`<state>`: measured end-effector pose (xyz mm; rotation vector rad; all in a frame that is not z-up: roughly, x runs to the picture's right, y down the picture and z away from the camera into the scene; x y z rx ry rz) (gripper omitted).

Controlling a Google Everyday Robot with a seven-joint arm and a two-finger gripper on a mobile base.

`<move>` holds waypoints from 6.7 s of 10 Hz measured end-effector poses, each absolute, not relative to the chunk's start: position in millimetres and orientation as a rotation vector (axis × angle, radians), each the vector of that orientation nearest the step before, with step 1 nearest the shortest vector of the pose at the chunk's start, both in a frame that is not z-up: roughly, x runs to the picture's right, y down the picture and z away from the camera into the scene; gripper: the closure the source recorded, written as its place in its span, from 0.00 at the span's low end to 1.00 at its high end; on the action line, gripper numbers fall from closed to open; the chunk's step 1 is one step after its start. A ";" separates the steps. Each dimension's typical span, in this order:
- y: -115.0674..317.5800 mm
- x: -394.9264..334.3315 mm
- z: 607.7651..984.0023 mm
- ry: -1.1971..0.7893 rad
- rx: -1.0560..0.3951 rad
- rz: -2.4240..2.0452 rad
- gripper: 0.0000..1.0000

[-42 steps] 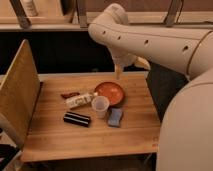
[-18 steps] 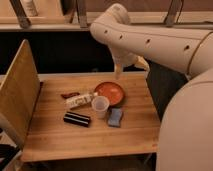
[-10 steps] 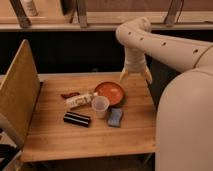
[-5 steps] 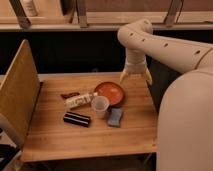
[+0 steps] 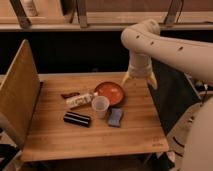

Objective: Place the white sponge in the ceramic bowl

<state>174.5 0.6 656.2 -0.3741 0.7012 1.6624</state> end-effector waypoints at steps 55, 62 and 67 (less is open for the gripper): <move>189.0 66.5 866.5 0.560 -0.539 1.357 0.24; 199.9 41.0 859.9 0.500 -0.618 1.335 0.95; 97.6 47.2 839.5 0.342 -0.458 1.348 1.00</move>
